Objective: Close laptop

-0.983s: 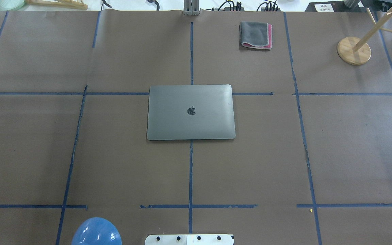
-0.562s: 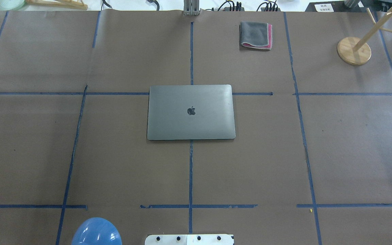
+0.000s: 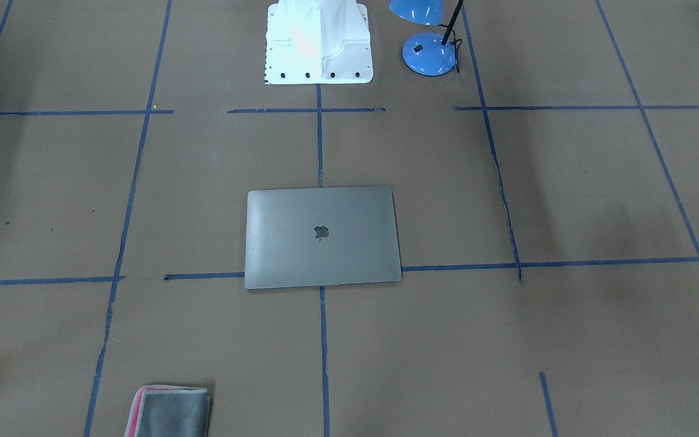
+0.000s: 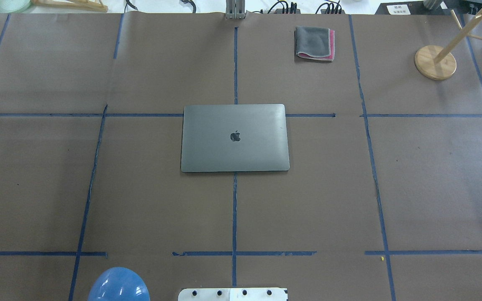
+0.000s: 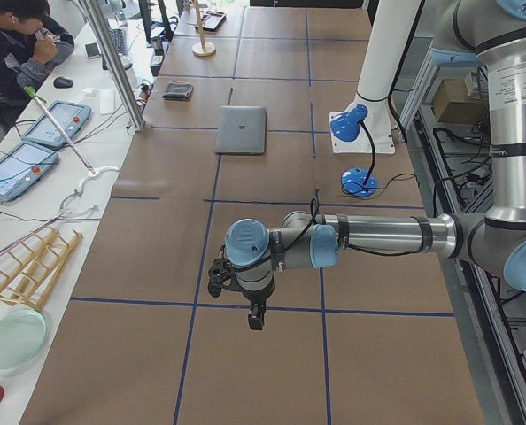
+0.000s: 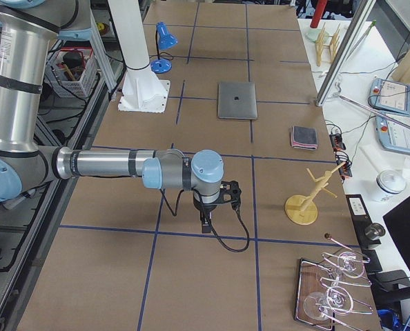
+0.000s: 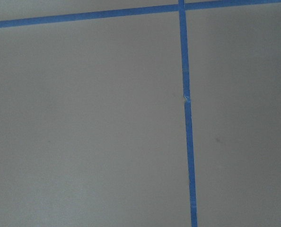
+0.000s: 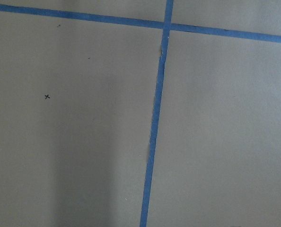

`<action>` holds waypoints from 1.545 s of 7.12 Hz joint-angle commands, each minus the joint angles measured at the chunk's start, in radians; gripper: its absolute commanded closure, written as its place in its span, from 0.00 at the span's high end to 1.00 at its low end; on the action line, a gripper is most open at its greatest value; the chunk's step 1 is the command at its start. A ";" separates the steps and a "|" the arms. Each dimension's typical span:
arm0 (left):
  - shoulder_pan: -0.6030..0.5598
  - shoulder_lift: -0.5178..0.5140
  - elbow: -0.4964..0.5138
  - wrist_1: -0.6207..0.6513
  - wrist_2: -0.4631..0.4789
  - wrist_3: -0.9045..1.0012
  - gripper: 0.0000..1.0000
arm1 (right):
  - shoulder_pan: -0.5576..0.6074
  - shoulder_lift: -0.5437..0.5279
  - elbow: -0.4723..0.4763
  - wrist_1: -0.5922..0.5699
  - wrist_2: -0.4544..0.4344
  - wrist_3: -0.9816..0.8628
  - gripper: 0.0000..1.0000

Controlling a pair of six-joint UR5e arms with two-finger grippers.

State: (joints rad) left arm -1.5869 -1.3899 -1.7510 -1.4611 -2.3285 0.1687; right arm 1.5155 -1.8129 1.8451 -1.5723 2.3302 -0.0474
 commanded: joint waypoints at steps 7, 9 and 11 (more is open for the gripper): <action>0.001 -0.001 0.004 -0.002 0.000 0.000 0.99 | 0.000 -0.008 0.008 0.000 0.006 0.000 0.99; 0.001 -0.001 0.004 -0.002 0.000 0.002 0.99 | 0.000 -0.009 0.009 0.000 0.008 0.000 0.99; 0.001 0.000 0.002 -0.002 -0.002 0.002 0.99 | 0.000 -0.009 0.009 0.000 0.020 0.000 0.99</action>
